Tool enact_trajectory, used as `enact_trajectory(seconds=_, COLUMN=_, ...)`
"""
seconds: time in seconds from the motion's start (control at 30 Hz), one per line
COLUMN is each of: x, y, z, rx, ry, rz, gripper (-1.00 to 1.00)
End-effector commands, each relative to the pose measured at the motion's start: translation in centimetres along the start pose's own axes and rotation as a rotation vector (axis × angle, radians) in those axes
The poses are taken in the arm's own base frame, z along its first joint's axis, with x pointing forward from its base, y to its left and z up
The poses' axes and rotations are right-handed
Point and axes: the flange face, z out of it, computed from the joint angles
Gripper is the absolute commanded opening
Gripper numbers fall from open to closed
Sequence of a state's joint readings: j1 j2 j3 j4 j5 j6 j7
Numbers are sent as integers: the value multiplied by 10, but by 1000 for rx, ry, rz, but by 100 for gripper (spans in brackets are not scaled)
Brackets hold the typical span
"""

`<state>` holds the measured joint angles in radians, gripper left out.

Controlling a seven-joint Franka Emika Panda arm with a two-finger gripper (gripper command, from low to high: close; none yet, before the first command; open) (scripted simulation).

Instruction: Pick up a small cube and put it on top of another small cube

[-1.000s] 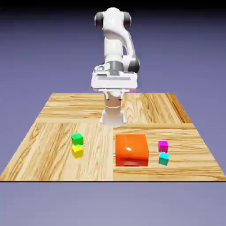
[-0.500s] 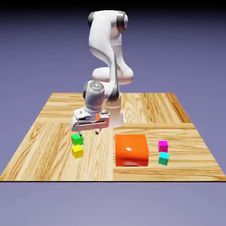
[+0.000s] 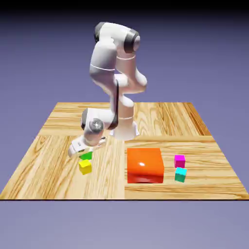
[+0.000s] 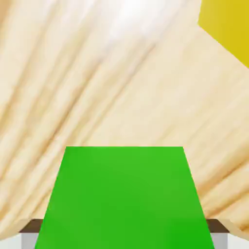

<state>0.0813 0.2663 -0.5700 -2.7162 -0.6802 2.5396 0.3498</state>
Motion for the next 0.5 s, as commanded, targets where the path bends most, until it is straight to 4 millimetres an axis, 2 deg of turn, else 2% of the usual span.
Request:
enact_trajectory(seconds=0.0, x=-1, y=1, z=-10, rx=-1, ry=1, rz=0, gripper=-100)
enact_trajectory(seconds=0.13, x=-3, y=8, z=-49, rx=5, ry=-8, rz=17, gripper=-100)
enact_trajectory(seconds=0.3, x=38, y=28, z=-82, rx=53, ry=-87, rz=203, gripper=-100)
enact_trajectory(seconds=0.47, x=76, y=34, z=-121, rx=141, ry=-159, rz=352, gripper=-100)
